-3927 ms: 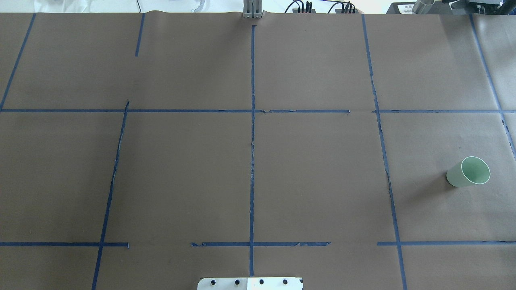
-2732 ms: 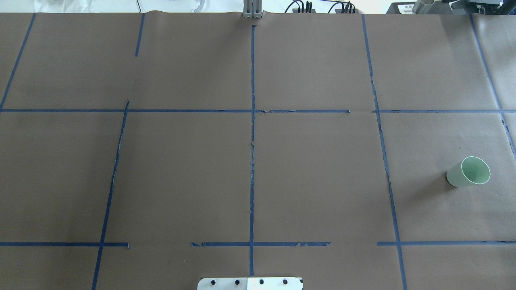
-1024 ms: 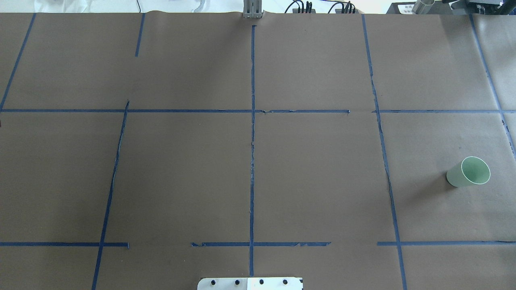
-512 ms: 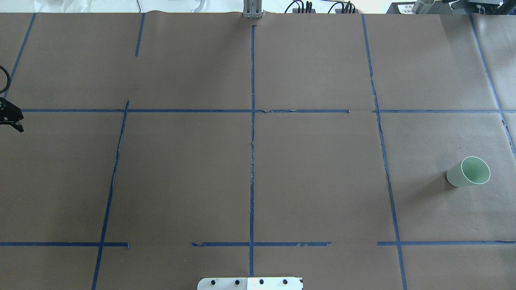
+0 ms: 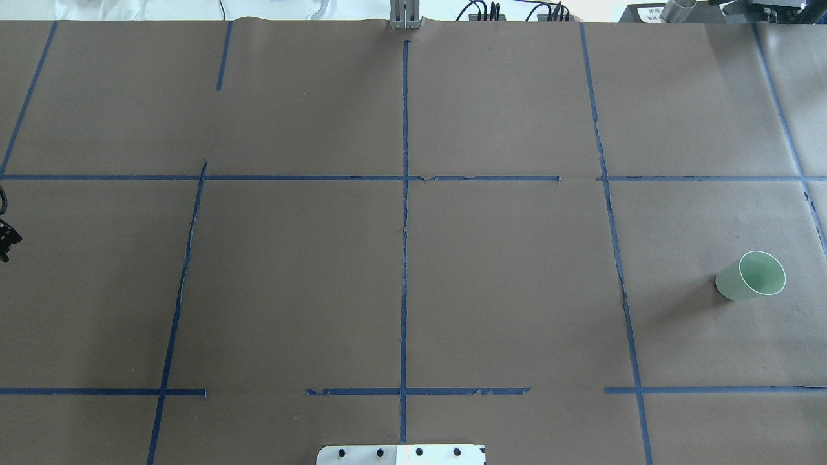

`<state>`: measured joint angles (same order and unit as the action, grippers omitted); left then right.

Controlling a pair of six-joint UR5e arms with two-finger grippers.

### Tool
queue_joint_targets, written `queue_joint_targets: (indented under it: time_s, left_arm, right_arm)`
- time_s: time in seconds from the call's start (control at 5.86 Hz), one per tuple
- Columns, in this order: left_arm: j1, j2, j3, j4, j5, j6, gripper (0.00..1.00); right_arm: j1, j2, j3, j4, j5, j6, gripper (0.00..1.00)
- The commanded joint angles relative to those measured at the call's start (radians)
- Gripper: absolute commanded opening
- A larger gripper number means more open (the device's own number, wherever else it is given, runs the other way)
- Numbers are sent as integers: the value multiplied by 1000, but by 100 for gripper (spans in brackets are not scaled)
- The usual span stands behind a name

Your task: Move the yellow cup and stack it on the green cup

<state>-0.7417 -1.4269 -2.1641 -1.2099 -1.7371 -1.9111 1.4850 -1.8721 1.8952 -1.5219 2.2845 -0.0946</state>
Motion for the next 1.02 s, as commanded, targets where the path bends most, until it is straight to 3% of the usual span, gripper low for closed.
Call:
queue_joint_targets:
  time_s: [0.0, 0.17, 0.51, 0.85]
  left_arm:
    - [224, -4, -5, 287, 100, -435, 100]
    - [243, -7, 0, 379, 93, -524, 100]
    - [243, -10, 94, 409, -55, -540, 100]
    - [245, -62, 305, 389, -70, -539, 100]
  right_arm:
    - [-2, 8, 1, 0, -43, 0, 100]
    - [-3, 8, 1, 0, -43, -2, 100]
    - [-3, 2, -2, 0, -51, -19, 100]
    - [-5, 1, -7, -3, -57, -22, 100]
